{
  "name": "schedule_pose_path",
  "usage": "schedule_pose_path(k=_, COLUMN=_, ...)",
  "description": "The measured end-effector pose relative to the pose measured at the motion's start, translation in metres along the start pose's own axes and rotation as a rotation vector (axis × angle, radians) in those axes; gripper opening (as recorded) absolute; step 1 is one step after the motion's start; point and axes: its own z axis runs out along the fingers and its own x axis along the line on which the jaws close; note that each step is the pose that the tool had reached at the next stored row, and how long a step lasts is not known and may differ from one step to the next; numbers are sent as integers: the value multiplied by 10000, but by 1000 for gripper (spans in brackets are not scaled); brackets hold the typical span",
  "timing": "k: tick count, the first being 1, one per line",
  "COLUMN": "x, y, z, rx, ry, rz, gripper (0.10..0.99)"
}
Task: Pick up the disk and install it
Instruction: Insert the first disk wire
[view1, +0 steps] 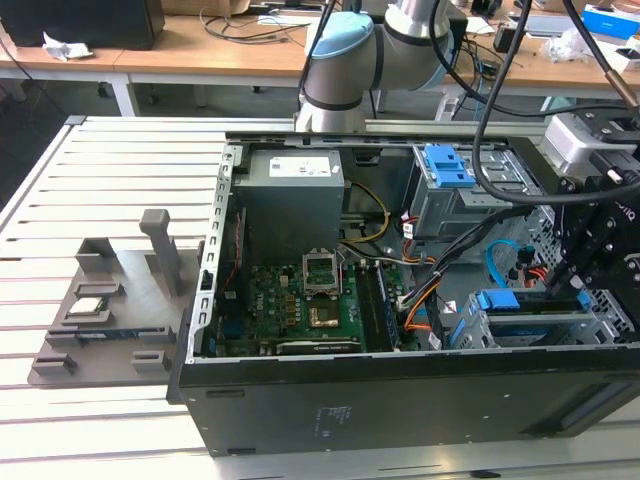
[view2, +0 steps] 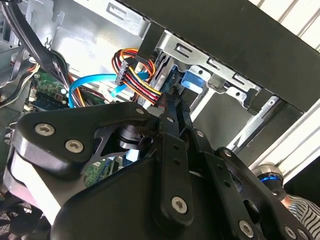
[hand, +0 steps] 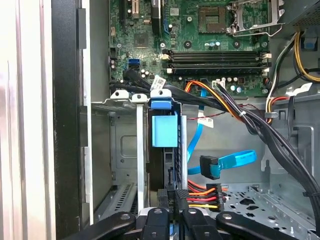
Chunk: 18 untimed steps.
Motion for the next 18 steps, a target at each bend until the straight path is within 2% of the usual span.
schedule_pose_path(k=2, x=0, y=0, z=-1, rx=-2, ry=-34, rz=-1, gripper=169)
schedule_pose_path(k=4, x=0, y=0, z=13, rx=-5, ry=-116, rz=-2, gripper=169)
schedule_pose_path(k=9, x=-2, y=-14, z=35, rx=-7, ry=-160, rz=-3, gripper=169)
schedule_pose_path(k=18, x=-2, y=-21, z=78, rx=-5, ry=-142, rz=-2, gripper=169)
